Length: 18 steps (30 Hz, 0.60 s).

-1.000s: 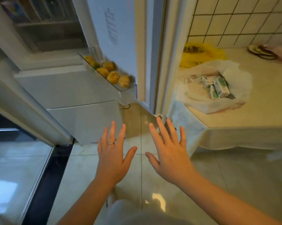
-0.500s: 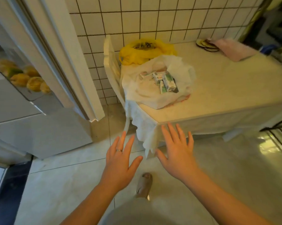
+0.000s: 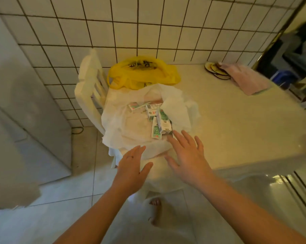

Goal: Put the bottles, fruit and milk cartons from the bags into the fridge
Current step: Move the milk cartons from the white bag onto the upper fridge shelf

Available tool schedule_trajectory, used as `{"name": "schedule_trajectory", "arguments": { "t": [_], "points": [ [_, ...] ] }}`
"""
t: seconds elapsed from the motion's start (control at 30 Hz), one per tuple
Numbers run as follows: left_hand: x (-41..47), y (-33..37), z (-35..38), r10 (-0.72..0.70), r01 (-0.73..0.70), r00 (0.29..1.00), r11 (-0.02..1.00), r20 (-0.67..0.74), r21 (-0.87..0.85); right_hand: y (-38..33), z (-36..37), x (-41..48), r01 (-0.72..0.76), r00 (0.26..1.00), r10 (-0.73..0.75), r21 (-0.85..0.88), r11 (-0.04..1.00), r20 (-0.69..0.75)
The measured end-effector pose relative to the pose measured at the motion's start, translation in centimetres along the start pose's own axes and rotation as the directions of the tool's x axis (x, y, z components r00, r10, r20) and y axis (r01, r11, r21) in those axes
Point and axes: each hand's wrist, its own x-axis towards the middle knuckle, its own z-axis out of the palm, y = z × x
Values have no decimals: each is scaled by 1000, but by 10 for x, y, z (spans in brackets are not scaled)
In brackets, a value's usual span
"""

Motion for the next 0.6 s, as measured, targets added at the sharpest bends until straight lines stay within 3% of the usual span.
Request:
{"name": "schedule_trajectory", "arguments": {
  "t": [0.2, 0.4, 0.6],
  "points": [
    [89, 13, 13, -137, 137, 991, 990, 5, -32, 42, 10, 107, 239, 970, -231, -114, 964, 77],
    [142, 20, 28, -280, 283, 957, 958, 73, -36, 61, 28, 188, 504, 860, -430, -320, 803, 275],
    [168, 23, 45, -383, 378, 921, 923, 74, 73, 77, 38, 231, 616, 778, -464, -369, 697, 424]
  ]
}}
